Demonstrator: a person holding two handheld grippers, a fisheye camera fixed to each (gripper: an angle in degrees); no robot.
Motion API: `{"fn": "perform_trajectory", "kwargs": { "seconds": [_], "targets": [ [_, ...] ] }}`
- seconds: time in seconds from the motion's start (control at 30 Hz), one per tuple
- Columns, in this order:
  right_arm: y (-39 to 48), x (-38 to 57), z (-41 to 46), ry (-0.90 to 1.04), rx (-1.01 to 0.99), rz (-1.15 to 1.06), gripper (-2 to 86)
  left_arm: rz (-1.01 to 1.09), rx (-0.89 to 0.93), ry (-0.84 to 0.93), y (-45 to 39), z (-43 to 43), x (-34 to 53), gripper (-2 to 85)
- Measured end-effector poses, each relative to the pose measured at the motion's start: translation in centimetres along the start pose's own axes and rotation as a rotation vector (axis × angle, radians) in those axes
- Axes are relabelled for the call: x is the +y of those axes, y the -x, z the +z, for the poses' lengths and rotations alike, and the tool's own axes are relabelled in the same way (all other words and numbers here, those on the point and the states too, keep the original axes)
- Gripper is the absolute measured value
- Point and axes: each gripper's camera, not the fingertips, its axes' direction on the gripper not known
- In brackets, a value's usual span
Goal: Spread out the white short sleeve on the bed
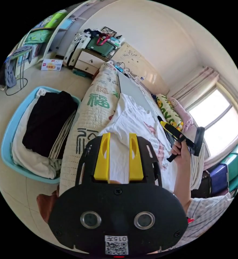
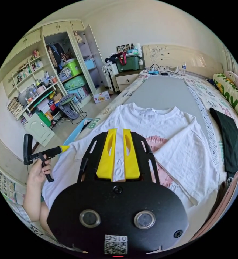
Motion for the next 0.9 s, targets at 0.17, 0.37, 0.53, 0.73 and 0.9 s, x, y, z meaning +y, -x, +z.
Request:
{"fn": "perform_trajectory", "kwargs": {
  "seconds": [0.17,0.37,0.53,0.73,0.9],
  "targets": [
    [0.6,-6.0,7.0,0.137,0.021,-0.008,7.8,-0.168,0.105,-0.083,4.2,0.6,0.9,11.2],
    [2.7,-12.8,17.6,0.347,0.06,-0.055,9.3,-0.24,0.162,-0.063,6.9,1.8,0.7,9.4],
    [6.1,-16.1,21.0,0.377,0.171,-0.148,5.6,-0.267,0.194,-0.044,8.2,2.4,0.5,3.7],
    [10.2,-19.3,23.7,0.389,0.233,-0.23,4.4,-0.338,0.143,-0.135,9.3,1.0,1.4,0.4],
    [10.6,-20.1,23.9,0.403,0.287,-0.261,7.7,-0.35,0.174,-0.096,9.5,1.4,1.6,2.2]
  ]
}}
